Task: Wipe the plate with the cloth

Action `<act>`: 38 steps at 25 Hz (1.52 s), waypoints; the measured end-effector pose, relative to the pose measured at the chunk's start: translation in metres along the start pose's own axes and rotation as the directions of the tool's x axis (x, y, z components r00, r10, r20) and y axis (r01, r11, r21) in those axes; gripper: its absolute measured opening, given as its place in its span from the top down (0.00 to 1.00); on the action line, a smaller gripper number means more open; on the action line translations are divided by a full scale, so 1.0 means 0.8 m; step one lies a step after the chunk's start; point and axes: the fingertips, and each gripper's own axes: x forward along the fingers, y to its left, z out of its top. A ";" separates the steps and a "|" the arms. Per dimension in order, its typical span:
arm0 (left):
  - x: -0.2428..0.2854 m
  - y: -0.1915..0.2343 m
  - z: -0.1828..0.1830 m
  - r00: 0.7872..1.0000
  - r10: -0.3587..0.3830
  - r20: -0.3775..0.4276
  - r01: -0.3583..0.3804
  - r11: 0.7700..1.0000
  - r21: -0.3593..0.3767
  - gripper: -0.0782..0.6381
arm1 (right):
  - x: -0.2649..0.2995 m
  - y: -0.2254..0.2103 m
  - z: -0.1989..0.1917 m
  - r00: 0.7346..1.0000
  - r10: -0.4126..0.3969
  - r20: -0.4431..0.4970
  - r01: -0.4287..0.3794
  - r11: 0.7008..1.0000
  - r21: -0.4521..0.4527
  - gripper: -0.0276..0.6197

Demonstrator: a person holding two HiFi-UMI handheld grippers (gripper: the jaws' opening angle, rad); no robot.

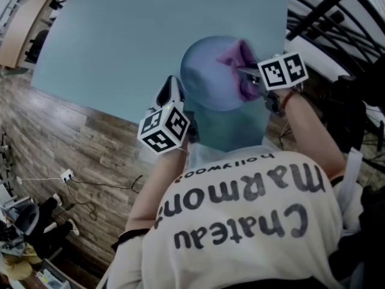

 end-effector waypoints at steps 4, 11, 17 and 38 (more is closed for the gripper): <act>-0.002 0.003 -0.003 1.000 0.010 -0.004 -0.010 1.000 -0.008 0.89 | -0.011 -0.006 0.010 0.999 0.004 0.038 -0.005 0.999 0.032 0.82; -0.008 0.003 -0.007 1.000 0.016 -0.002 -0.016 1.000 -0.013 0.89 | 0.022 0.085 0.021 0.981 0.193 0.010 -0.191 0.976 -0.104 0.82; -0.014 -0.006 -0.021 1.000 0.004 -0.022 -0.004 1.000 -0.009 0.89 | 0.063 0.138 -0.010 0.962 0.243 -0.123 -0.265 0.941 -0.210 0.82; -0.007 -0.015 -0.043 0.997 -0.024 -0.076 0.026 0.999 0.019 0.89 | 0.024 0.081 -0.035 0.985 0.131 -0.113 -0.148 0.978 -0.149 0.82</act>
